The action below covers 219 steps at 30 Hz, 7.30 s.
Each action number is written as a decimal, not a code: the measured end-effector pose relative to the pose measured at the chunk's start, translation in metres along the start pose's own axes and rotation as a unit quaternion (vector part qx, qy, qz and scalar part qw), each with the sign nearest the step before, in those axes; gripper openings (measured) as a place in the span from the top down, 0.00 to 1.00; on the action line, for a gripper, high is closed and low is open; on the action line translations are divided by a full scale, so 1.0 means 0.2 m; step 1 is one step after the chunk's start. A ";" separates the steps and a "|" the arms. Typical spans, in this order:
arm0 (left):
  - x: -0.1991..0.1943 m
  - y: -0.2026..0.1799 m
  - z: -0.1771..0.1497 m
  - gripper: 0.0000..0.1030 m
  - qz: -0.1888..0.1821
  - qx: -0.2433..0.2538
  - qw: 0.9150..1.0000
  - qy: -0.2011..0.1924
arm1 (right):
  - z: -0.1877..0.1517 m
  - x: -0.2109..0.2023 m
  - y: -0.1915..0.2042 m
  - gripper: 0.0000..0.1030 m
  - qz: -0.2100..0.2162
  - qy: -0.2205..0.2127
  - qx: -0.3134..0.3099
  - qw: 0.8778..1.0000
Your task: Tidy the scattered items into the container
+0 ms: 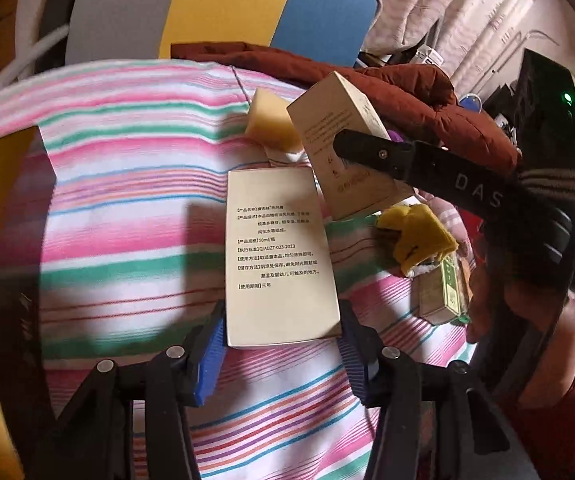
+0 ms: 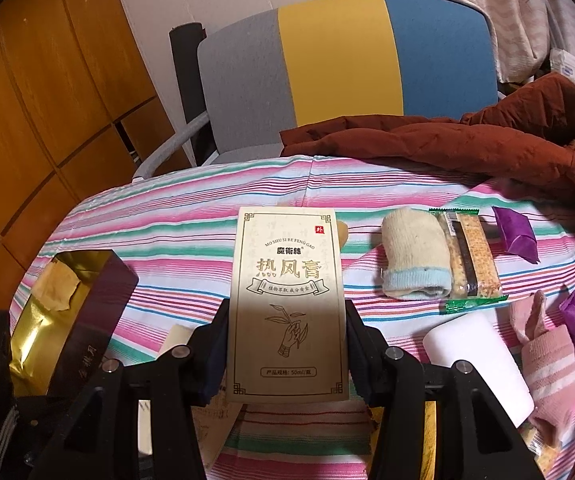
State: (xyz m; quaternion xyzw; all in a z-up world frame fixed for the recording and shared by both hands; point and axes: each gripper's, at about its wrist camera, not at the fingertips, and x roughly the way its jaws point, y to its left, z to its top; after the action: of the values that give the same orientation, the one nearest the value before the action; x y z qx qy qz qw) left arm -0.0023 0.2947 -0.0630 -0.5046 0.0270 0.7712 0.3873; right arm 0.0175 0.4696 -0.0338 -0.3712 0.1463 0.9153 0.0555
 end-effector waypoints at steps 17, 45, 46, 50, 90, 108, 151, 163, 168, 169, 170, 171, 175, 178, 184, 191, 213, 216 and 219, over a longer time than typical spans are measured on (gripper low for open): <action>-0.51 0.27 0.05 0.51 -0.013 -0.054 0.992 -0.114 | 0.03 -0.11 0.27 0.50 0.060 -0.032 -0.004 0.998; -0.58 1.27 0.03 0.46 0.103 -0.192 0.973 -0.071 | 0.13 0.55 1.27 0.48 0.082 0.110 -0.011 0.990; -0.58 1.27 0.02 0.45 0.100 -0.196 0.973 -0.071 | 0.13 0.56 1.28 0.47 0.085 0.111 -0.006 0.990; -0.64 1.26 -0.02 0.44 0.081 -0.211 0.971 -0.082 | 0.13 0.50 1.27 0.36 0.103 0.098 0.005 0.990; -0.49 0.31 -0.10 0.43 0.010 -0.046 0.996 -0.069 | -0.10 -0.22 0.12 0.22 -0.108 0.030 0.060 0.992; -0.39 0.18 -0.12 0.43 0.013 -0.024 0.999 -0.040 | 0.01 -0.34 -0.21 0.21 -0.011 -0.041 0.100 0.994; 0.36 -0.34 0.20 0.44 -0.039 0.031 0.997 0.059 | -0.12 -0.07 -0.54 0.42 -0.130 0.113 0.077 0.982; 0.22 -0.26 0.10 0.62 -0.027 0.033 0.999 0.024 | -0.10 -0.06 -0.46 0.44 -0.081 0.099 0.067 0.990; 0.20 -0.25 0.08 0.62 -0.023 0.048 0.998 0.025 | -0.10 -0.04 -0.44 0.34 -0.085 0.108 0.057 0.989; 0.20 -0.25 0.07 0.62 -0.022 0.051 0.998 0.025 | -0.10 -0.04 -0.44 0.31 -0.085 0.107 0.058 0.989; 0.20 -0.26 0.08 0.58 -0.019 0.053 0.998 0.025 | -0.10 -0.03 -0.44 0.31 -0.087 0.107 0.056 0.989; 0.21 -0.26 0.08 0.55 -0.018 0.051 0.998 0.028 | -0.10 -0.03 -0.43 0.31 -0.090 0.108 0.053 0.989; 0.24 -0.27 0.10 0.47 -0.023 0.041 0.998 0.042 | -0.11 -0.01 -0.43 0.26 -0.105 0.113 0.048 0.987; 0.28 -0.26 0.12 0.45 -0.026 0.037 0.998 0.053 | -0.12 0.00 -0.46 0.26 -0.110 0.122 0.051 0.985; 0.25 -0.25 0.09 0.64 -0.026 0.048 0.998 0.040 | -0.10 -0.02 -0.48 0.44 -0.105 0.111 0.056 0.987; 0.18 -0.20 0.07 0.69 -0.037 0.022 0.999 0.024 | -0.08 -0.07 -0.46 0.46 -0.096 0.085 0.057 0.990; -0.35 0.07 -0.07 0.69 -0.030 -0.014 0.997 -0.067 | -0.06 -0.18 -0.24 0.46 -0.032 0.032 0.021 0.999; -0.44 0.18 -0.10 0.69 -0.019 -0.034 0.996 -0.081 | -0.05 -0.18 -0.14 0.46 -0.002 0.031 0.028 0.999; -0.52 0.30 -0.12 0.69 -0.010 -0.059 0.994 -0.092 | -0.06 -0.17 0.00 0.46 0.034 0.037 0.031 0.998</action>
State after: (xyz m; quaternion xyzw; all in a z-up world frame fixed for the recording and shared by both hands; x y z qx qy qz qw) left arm -0.0012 0.1831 -0.0129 -0.4533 -0.0595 0.8106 0.3658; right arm 0.0488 0.4668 -0.0182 -0.3976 0.1889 0.8974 0.0306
